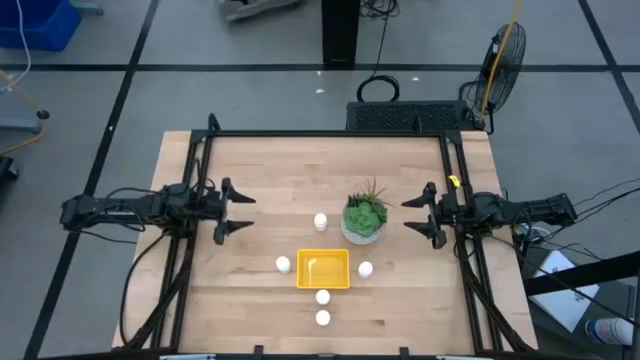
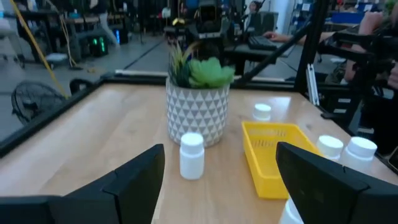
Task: Pick and place pill bottles into a basket
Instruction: Put the white pill bottle into the yellow bin
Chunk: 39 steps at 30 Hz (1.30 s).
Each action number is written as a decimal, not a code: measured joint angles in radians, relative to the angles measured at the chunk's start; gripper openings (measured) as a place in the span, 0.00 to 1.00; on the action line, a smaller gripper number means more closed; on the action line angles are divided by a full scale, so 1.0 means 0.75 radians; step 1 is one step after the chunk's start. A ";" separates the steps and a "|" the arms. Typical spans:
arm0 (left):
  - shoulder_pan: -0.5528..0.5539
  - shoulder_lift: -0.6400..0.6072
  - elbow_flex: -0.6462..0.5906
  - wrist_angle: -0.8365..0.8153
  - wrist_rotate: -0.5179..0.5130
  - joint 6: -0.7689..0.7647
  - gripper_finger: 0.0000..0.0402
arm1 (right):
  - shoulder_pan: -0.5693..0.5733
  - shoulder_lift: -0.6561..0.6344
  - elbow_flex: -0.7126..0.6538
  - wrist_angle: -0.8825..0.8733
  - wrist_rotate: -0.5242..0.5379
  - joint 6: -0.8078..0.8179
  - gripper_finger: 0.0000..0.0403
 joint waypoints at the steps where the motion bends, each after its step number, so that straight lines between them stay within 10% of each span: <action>1: 0.000 0.000 0.000 0.010 0.000 0.004 0.77 | 0.000 0.000 0.000 0.002 0.000 0.000 0.67; 39: 0.000 0.000 0.000 -0.004 0.108 0.037 0.77 | -0.001 0.000 0.000 -0.007 -0.001 0.035 0.67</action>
